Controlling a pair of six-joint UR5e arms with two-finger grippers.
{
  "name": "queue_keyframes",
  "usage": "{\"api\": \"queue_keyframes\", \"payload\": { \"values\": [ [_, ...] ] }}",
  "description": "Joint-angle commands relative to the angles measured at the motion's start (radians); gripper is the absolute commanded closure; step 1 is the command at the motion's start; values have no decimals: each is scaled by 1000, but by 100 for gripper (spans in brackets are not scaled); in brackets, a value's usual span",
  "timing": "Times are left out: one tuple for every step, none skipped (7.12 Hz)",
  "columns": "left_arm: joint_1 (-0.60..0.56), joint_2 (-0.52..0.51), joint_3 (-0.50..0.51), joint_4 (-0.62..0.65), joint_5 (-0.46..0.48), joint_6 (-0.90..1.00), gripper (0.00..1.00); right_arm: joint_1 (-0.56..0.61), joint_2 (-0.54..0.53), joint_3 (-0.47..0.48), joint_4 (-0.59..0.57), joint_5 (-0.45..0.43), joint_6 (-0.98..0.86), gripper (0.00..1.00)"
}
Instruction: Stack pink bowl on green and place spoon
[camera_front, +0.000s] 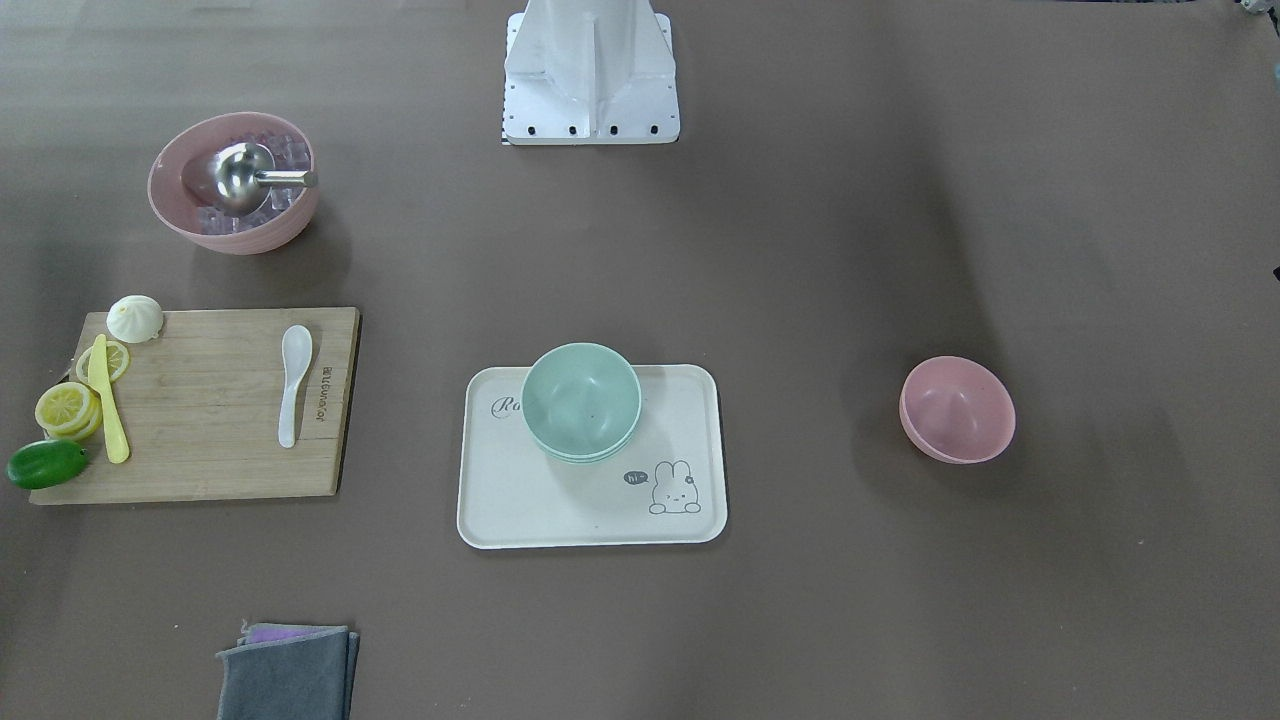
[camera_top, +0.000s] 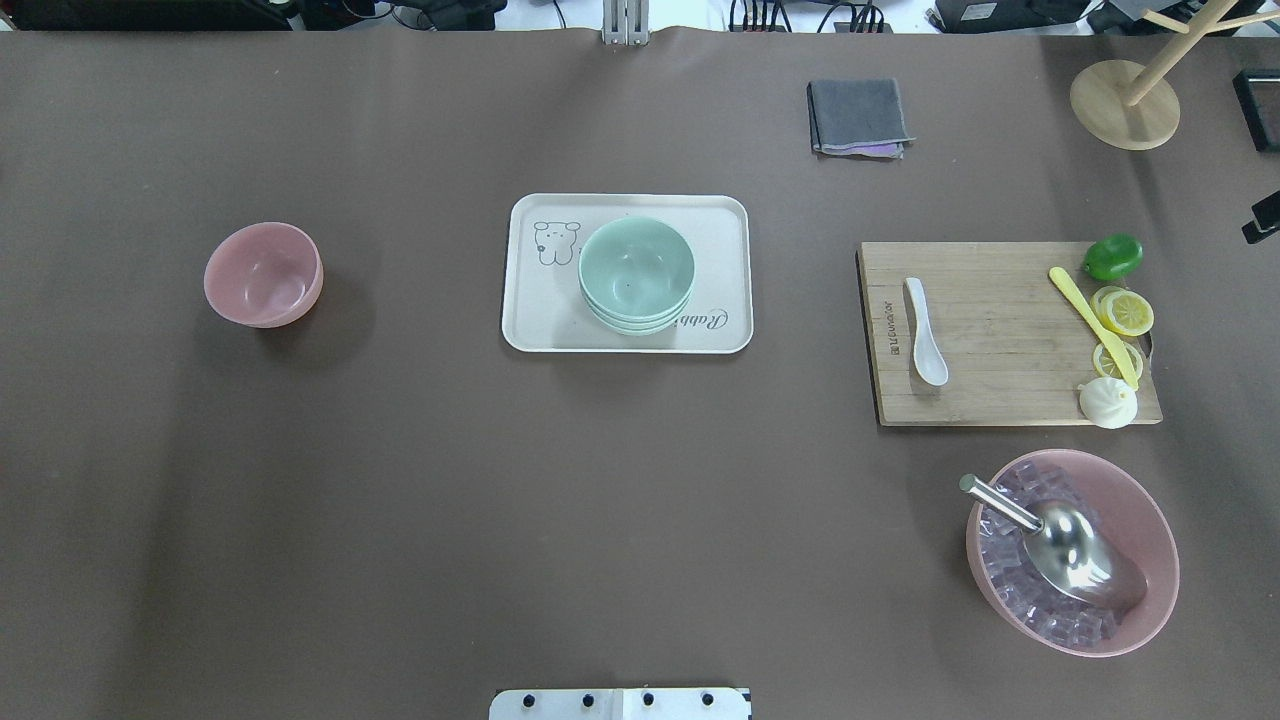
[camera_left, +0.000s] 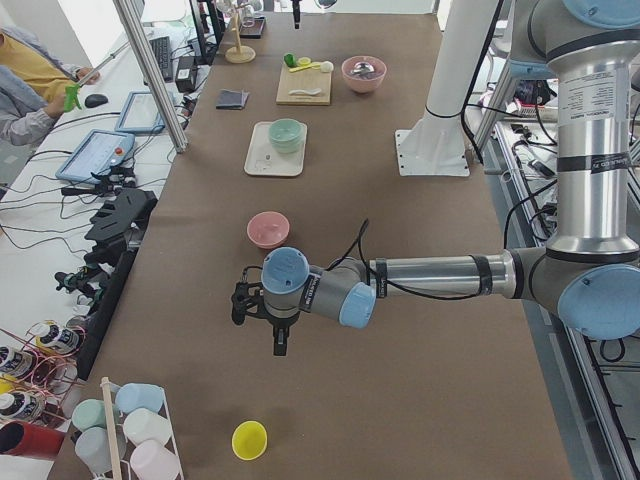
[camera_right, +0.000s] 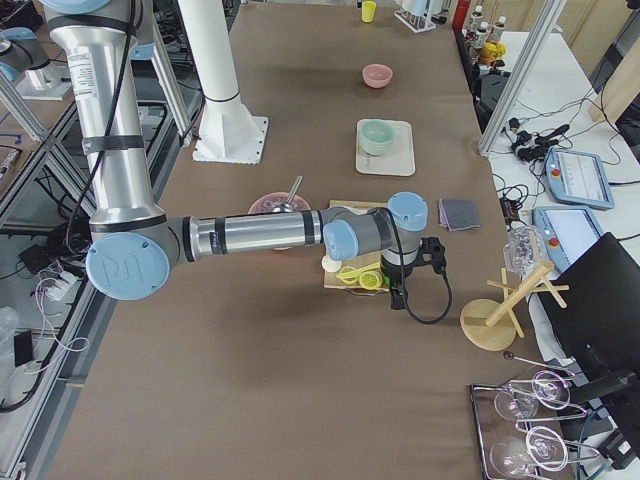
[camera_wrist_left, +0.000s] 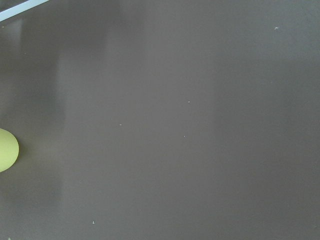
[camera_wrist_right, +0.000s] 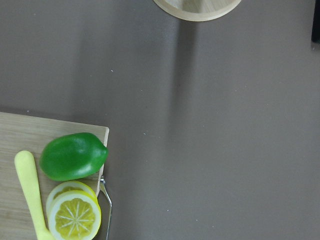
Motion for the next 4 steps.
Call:
{"api": "queue_keyframes", "payload": {
  "values": [
    [0, 0, -1, -9, -4, -2, 2, 1, -13, 4, 1, 2, -2, 0],
    [0, 3, 0, -8, -1, -1, 2, 1, -13, 1, 1, 0, -2, 0],
    [0, 3, 0, -9, -1, -2, 2, 1, -13, -1, 1, 0, 2, 0],
    [0, 3, 0, -11, -1, -1, 2, 1, -13, 4, 1, 0, 5, 0]
  ]
}}
